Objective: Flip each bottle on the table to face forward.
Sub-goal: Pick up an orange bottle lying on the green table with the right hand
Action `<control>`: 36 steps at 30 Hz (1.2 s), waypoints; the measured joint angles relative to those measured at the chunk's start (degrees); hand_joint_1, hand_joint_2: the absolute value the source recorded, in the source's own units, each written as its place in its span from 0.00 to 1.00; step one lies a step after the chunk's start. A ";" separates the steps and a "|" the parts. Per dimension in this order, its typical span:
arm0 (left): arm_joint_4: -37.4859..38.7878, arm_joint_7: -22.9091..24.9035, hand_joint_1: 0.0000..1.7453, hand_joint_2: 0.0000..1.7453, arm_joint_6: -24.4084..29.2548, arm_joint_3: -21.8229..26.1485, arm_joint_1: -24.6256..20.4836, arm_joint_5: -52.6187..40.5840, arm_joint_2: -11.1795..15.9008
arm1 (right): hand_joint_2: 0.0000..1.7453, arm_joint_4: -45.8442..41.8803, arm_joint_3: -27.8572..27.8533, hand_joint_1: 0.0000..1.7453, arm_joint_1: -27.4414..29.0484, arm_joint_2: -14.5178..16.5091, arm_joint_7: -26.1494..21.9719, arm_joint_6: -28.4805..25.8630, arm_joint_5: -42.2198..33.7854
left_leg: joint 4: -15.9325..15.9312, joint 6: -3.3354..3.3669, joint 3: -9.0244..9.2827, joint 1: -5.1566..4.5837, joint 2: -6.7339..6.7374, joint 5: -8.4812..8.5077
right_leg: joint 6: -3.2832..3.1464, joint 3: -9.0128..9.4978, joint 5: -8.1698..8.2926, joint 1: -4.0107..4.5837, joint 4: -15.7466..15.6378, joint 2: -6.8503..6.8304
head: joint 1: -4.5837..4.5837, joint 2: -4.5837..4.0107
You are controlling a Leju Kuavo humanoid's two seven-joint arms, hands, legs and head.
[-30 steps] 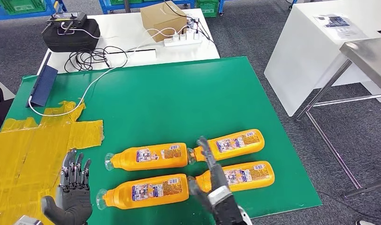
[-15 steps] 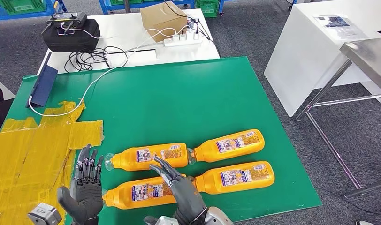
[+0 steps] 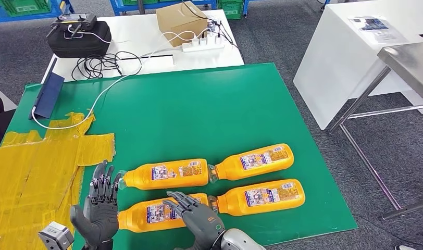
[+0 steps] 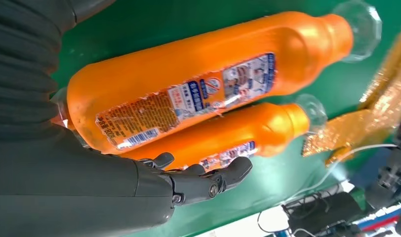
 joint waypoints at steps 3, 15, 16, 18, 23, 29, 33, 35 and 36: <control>0.19 0.01 0.00 0.00 0.00 -0.14 -0.05 0.00 0.18 | 1.00 0.88 0.16 0.00 -0.42 -0.16 0.07 0.00 0.10 | 0.00 0.00 0.00 0.00 0.00 0.00 | 0.00 0.00 0.00 0.00 0.00 0.00 | -0.01 0.00; 0.61 -0.05 0.00 0.00 0.01 -0.20 -0.17 -0.12 0.48 | 1.00 3.96 1.70 0.00 -2.97 -0.74 3.94 1.45 3.72 | 0.00 0.00 0.01 0.00 -0.01 0.00 | 0.00 0.02 0.00 0.00 0.00 0.00 | 0.00 0.00; 0.61 -0.05 0.00 0.00 -0.01 -0.17 -0.14 -0.22 0.48 | 1.00 4.13 1.74 0.00 -3.12 -0.74 4.47 1.45 4.31 | 0.00 0.00 0.01 0.00 -0.01 0.00 | 0.00 0.02 0.00 0.00 0.00 0.00 | 0.00 0.00; 0.61 -0.05 0.00 0.00 -0.10 -0.11 -0.10 -0.50 0.48 | 1.00 4.53 1.76 0.00 -3.46 -0.74 5.20 2.12 4.84 | 0.00 0.00 0.01 0.00 0.00 0.00 | 0.00 0.03 0.00 0.00 0.01 0.00 | 0.00 0.00; 0.95 -0.01 0.00 0.00 -0.18 -0.11 -0.64 -0.90 0.56 | 1.00 8.92 3.25 0.00 -7.21 -0.73 5.37 8.20 1.89 | 0.00 0.00 0.14 0.00 0.07 0.00 | -0.01 0.08 0.01 0.00 0.00 0.08 | -0.02 0.00; 1.99 0.78 0.00 0.00 1.10 -0.49 -2.18 -0.35 0.86 | 1.00 17.21 7.41 0.97 -14.17 -0.20 4.92 12.30 -0.60 | -0.01 0.00 0.67 0.05 0.18 -0.04 | -0.02 0.32 0.01 0.02 -0.03 0.22 | -0.02 0.00; 2.31 1.00 0.00 0.00 1.56 -0.89 -2.50 0.65 1.16 | 1.00 19.80 9.18 0.96 -16.80 0.08 4.98 13.87 -1.75 | -0.05 -0.14 1.12 0.09 0.33 -0.23 | -0.09 0.27 -0.08 0.02 -0.05 0.40 | 0.00 0.00; 2.41 1.25 0.00 0.00 3.04 -0.92 -2.78 1.97 1.21 | 1.00 20.81 9.80 0.97 -17.73 0.15 5.14 14.25 -2.50 | -0.06 -0.14 1.21 0.10 0.40 -0.27 | -0.13 0.34 -0.11 0.02 -0.06 0.43 | -0.02 0.00; 2.40 1.19 0.00 0.00 4.73 -0.79 -2.87 3.05 1.13 | 1.00 21.26 10.06 0.99 -18.08 0.14 5.27 14.26 -2.89 | -0.06 -0.14 1.24 0.10 0.42 -0.26 | -0.15 0.36 -0.10 0.02 -0.06 0.44 | -0.02 0.00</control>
